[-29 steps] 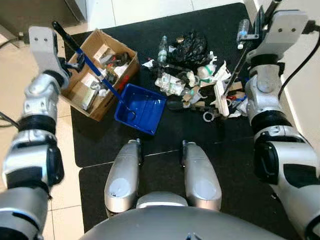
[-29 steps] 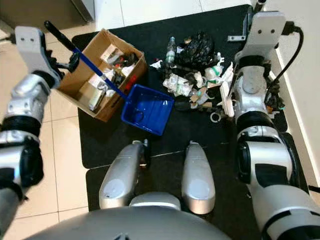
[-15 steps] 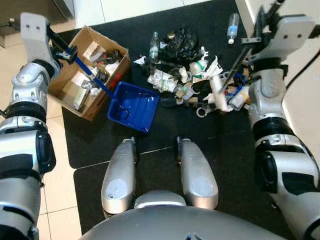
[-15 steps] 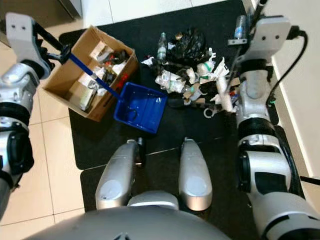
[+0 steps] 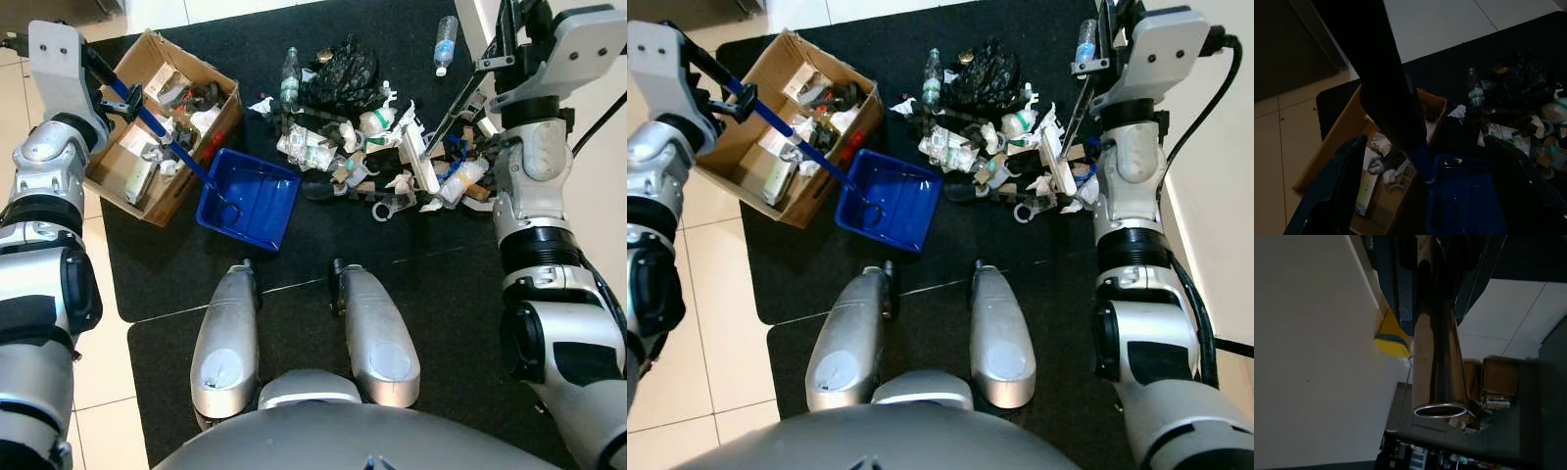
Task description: Sweep floor
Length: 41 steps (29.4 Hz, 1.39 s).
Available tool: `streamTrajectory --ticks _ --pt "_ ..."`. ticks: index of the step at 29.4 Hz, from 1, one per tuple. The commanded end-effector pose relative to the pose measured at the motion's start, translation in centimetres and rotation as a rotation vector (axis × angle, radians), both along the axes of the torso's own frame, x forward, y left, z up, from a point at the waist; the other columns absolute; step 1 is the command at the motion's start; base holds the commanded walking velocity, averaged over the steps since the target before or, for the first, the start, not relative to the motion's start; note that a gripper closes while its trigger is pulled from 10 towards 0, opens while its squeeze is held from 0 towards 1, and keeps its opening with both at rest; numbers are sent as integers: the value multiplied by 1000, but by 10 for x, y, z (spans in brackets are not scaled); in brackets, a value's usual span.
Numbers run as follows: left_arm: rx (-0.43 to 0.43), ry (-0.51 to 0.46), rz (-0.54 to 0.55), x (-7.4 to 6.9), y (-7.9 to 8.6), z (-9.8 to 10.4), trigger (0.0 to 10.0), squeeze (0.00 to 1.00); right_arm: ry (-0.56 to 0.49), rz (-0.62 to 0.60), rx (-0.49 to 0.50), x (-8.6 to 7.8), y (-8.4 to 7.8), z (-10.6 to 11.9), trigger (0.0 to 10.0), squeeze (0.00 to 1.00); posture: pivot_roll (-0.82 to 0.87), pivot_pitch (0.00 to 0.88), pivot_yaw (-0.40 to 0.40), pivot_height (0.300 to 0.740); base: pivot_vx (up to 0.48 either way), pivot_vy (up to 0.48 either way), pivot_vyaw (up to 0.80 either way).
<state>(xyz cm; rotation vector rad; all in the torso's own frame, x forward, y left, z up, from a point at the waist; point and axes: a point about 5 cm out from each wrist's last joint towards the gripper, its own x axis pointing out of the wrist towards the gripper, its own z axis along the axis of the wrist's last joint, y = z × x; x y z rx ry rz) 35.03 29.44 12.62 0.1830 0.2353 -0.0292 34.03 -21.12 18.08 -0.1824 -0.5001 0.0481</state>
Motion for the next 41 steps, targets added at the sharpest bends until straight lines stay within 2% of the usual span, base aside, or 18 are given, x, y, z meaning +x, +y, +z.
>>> streamTrajectory --ticks 1,7,8,9,10,11,12,14,15,16,17,18,21,28,29,31,34,41 --pt "16 7 21 -5 10 0 10000 0 -23 22 -21 -2 2 7 10000 0 -16 280 -78 740 0 0 0" --pt "28 -21 37 0 11 8 10000 0 -46 42 -23 -6 1 17 10000 0 -32 284 -91 740 0 0 0" --pt "28 -27 37 1 10 10 8353 0 -46 42 -24 -8 0 18 10000 0 -40 287 -93 740 0 0 0" --pt "28 -27 37 1 10 10 8353 0 -46 42 -24 -8 0 18 10000 0 -40 287 -93 740 0 0 0" --pt "32 -34 34 3 9 13 6980 0 -47 42 -27 -9 -1 19 10000 0 -48 288 -92 740 0 0 0" --pt "34 -37 31 5 8 15 4902 0 -47 42 -28 -10 -2 19 10000 0 -52 289 -91 740 0 0 0" --pt "34 -37 31 5 8 15 4902 0 -47 42 -28 -10 -2 19 10000 0 -52 289 -91 740 0 0 0" --pt "34 -40 26 8 6 18 2706 0 -44 40 -30 -12 -3 19 10000 0 -61 289 -86 740 0 0 0" --pt "34 -40 26 8 6 18 2706 0 -44 40 -30 -12 -3 19 10000 0 -61 289 -86 740 0 0 0" --pt "31 -36 22 11 2 20 1647 0 -41 34 -30 -14 -4 19 10000 0 -71 286 -78 740 0 0 0" --pt "31 -36 22 11 2 20 1647 0 -41 34 -30 -14 -4 19 10000 0 -71 286 -78 740 0 0 0" --pt "33 -28 12 14 -2 22 0 0 -38 24 -30 -17 -6 19 10000 0 -78 281 -72 740 0 0 0" --pt "30 -20 -5 15 -4 22 0 0 -37 12 -30 -19 -9 19 10000 0 -77 274 -62 740 0 0 0" --pt "-12 36 -190 8 -7 16 0 0 -52 -34 6 -17 -10 19 10000 0 -33 227 4 740 0 0 0" --pt "-17 15 -189 9 -7 19 10000 0 -54 -37 14 -16 -9 19 10000 0 -12 213 17 740 0 0 0" --pt "-17 15 -189 9 -7 19 10000 0 -54 -37 14 -16 -9 19 10000 0 -12 213 17 740 0 0 0" --pt "-52 -125 -88 16 -8 35 10000 0 -49 -37 29 -10 -1 16 10000 0 22 191 29 740 0 0 0" --pt "-44 -147 75 25 -21 33 10000 0 -40 -35 40 -4 8 13 10000 0 47 154 51 740 0 0 0"
